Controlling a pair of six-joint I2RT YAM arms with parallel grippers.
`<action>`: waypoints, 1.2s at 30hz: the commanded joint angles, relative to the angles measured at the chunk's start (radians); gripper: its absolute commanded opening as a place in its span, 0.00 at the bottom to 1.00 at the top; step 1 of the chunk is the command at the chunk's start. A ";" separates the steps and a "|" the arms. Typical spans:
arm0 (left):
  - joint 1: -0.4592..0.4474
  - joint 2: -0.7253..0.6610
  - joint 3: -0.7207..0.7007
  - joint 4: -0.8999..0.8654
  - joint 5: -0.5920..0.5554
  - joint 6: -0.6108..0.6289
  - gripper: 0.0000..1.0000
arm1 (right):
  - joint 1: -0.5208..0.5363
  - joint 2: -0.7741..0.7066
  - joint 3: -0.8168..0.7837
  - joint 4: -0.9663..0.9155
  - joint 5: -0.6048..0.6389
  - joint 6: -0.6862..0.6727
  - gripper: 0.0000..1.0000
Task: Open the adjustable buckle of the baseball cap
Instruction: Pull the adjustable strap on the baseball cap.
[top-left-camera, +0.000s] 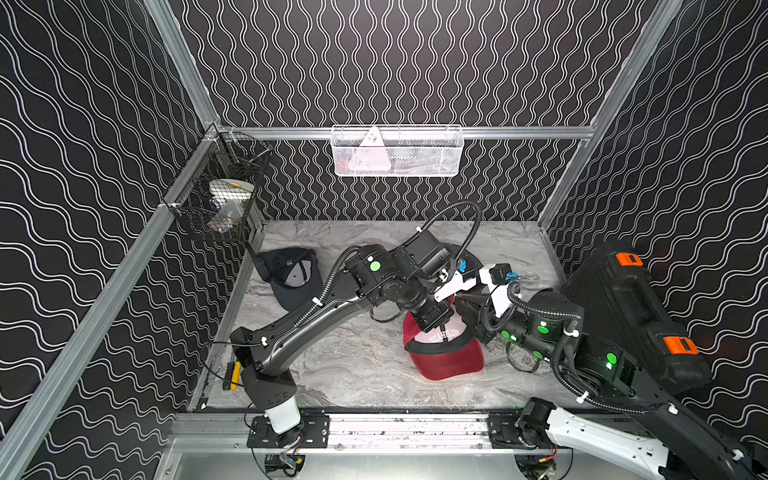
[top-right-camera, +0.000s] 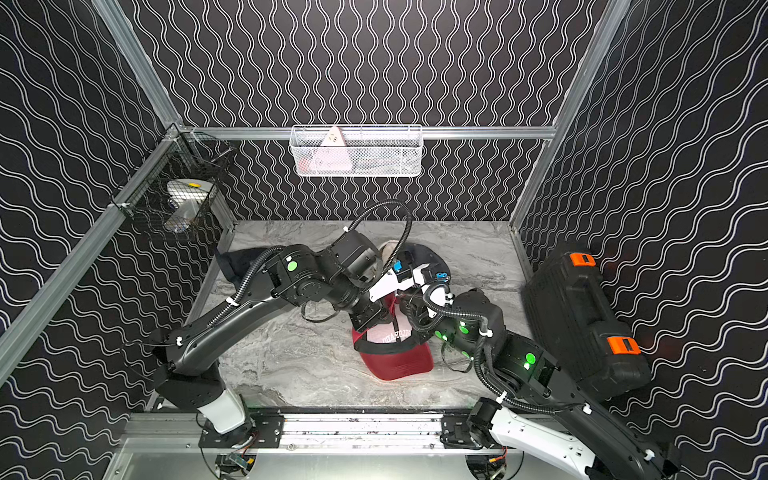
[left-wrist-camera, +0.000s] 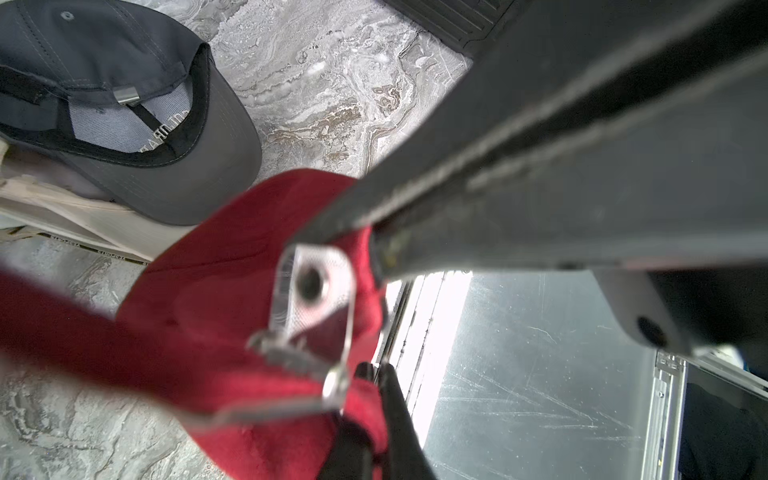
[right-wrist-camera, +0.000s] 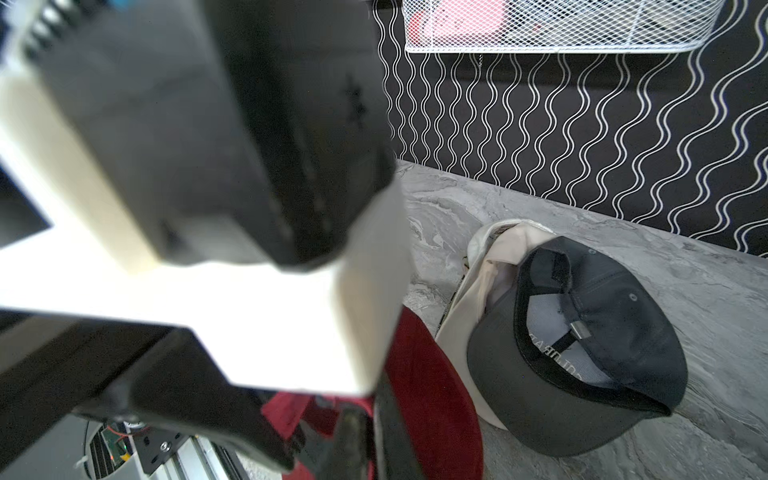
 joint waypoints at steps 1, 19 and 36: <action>-0.005 -0.017 -0.012 0.023 0.008 -0.008 0.00 | 0.000 -0.005 0.001 0.072 0.058 0.042 0.07; -0.003 -0.101 -0.133 0.085 -0.038 -0.013 0.00 | -0.001 -0.044 -0.005 0.018 0.303 0.147 0.07; 0.393 -0.181 -0.130 0.239 0.063 -0.126 0.00 | -0.002 0.100 -0.067 0.064 0.038 0.191 0.30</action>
